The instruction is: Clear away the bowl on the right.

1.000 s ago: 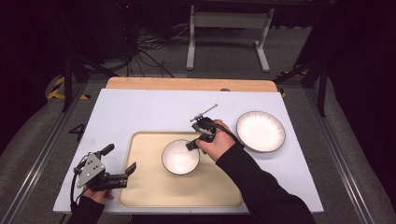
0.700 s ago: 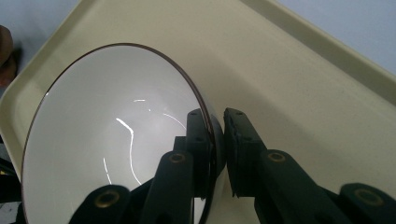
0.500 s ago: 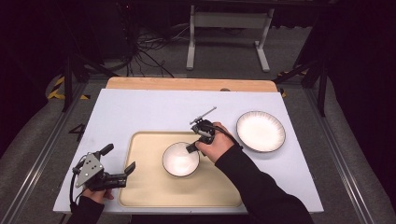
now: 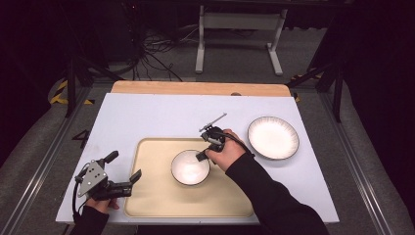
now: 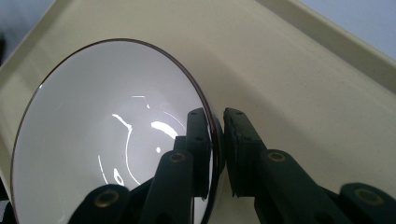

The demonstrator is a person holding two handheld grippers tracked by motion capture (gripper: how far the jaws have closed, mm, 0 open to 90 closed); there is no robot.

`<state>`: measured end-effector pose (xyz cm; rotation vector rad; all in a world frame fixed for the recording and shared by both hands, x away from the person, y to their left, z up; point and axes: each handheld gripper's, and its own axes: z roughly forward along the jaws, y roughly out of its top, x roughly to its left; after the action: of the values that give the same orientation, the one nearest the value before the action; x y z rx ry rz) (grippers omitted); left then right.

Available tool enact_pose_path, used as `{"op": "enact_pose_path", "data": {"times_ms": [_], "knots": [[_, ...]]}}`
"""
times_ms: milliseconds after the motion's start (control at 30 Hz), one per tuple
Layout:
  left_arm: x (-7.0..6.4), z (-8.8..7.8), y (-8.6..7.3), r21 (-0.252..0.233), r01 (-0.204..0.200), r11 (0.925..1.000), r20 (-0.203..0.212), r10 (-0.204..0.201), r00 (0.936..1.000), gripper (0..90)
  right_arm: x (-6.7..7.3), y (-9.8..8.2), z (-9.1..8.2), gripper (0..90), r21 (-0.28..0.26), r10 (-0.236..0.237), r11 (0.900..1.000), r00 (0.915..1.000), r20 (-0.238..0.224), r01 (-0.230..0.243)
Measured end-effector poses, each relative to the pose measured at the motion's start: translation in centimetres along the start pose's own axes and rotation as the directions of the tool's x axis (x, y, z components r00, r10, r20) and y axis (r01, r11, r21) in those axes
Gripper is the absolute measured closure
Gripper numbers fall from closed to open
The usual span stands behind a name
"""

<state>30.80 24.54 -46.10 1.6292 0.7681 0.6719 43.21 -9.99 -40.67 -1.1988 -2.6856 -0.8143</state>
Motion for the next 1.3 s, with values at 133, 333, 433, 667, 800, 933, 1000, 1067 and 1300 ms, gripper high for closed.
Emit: {"op": "enact_pose_path", "data": {"times_ms": [133, 333, 433, 667, 800, 933, 1000, 1067, 1300], "knots": [[0.0, 0.0, 0.0, 0.002, -0.003, 1.0, 0.0, 0.003, 1.0, 0.2, 0.2, 0.0, -0.1, 76.1, -0.019, -0.01, 1.0, 0.9999, 0.012, 0.01], [0.0, 0.0, 0.0, 0.003, -0.006, 1.0, 0.001, 0.006, 1.0, 0.1, 0.7, 0.0, -0.5, 68.5, -0.051, -0.041, 0.998, 0.9983, 0.042, 0.043], [0.0, 0.0, 0.0, 0.004, -0.006, 1.0, 0.0, 0.006, 1.0, 0.1, 1.0, -0.1, -1.1, 62.7, -0.092, -0.064, 0.993, 0.996, 0.062, 0.07], [-0.1, 0.0, 0.0, 0.006, -0.007, 1.0, -0.001, 0.007, 1.0, 0.1, 1.9, -0.5, -2.7, 48.1, -0.196, -0.116, 0.971, 0.9866, 0.115, 0.137], [-0.1, 0.0, 0.0, 0.009, -0.011, 0.9999, 0.001, 0.011, 0.9999, 0.1, 2.2, -0.8, -3.4, 42.8, -0.25, -0.131, 0.955, 0.9822, 0.134, 0.162], [-0.1, 0.0, 0.0, 0.009, -0.011, 0.9999, 0.002, 0.011, 0.9999, 0.1, 2.5, -1.4, -4.3, 34.2, -0.337, -0.176, 0.916, 0.973, 0.149, 0.217], [-0.1, 0.0, 0.0, 0.01, -0.012, 0.9999, 0.0, 0.012, 0.9999, 0.1, 2.6, -1.7, -4.7, 31.3, -0.378, -0.186, 0.897, 0.971, 0.15, 0.23], [-0.1, 0.0, 0.0, 0.01, -0.012, 0.9999, 0.001, 0.012, 0.9999, 0.1, 2.8, -1.9, -5.1, 29.2, -0.415, -0.205, 0.874, 0.9664, 0.155, 0.252], [-0.1, 0.0, 0.0, 0.011, -0.013, 0.9999, 0.0, 0.013, 0.9999, 0.1, 3.4, -3.0, -6.1, 27.3, -0.514, -0.281, 0.789, 0.9418, 0.184, 0.336]]}}
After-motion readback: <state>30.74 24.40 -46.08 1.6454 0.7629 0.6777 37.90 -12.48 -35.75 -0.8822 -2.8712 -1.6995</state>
